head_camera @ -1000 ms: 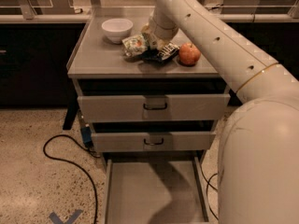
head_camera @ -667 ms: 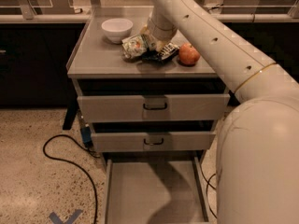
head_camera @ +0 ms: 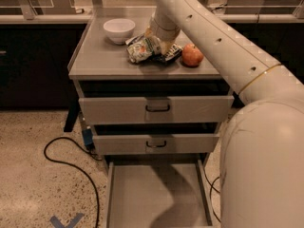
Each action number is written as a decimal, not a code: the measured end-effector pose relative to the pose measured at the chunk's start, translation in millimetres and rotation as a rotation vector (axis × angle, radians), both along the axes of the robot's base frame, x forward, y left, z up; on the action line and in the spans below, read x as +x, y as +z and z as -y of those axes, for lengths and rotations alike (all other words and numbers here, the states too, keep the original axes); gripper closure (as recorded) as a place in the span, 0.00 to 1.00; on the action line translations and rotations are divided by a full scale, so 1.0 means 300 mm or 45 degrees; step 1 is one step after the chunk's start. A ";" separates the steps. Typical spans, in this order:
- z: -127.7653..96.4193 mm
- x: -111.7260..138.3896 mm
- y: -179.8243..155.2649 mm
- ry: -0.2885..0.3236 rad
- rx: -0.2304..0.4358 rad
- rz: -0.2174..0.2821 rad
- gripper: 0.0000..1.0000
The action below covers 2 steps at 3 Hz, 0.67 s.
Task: Pick 7up can from bottom drawer and place on counter
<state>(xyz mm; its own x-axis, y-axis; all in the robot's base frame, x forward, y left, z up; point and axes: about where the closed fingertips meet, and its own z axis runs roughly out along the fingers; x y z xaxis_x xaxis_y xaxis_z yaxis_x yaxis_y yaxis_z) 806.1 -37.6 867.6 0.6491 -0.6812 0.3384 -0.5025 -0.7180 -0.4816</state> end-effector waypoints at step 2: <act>0.000 0.000 -0.001 0.000 0.000 0.000 0.00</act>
Offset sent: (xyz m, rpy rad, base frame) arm 0.0000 0.0000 0.0000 0.0000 0.0000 0.0000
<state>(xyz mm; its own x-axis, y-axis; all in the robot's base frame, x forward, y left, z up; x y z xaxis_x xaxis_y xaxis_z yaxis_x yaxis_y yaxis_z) 806.1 -37.6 867.4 0.6493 -0.6812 0.3383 -0.5025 -0.7181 -0.4814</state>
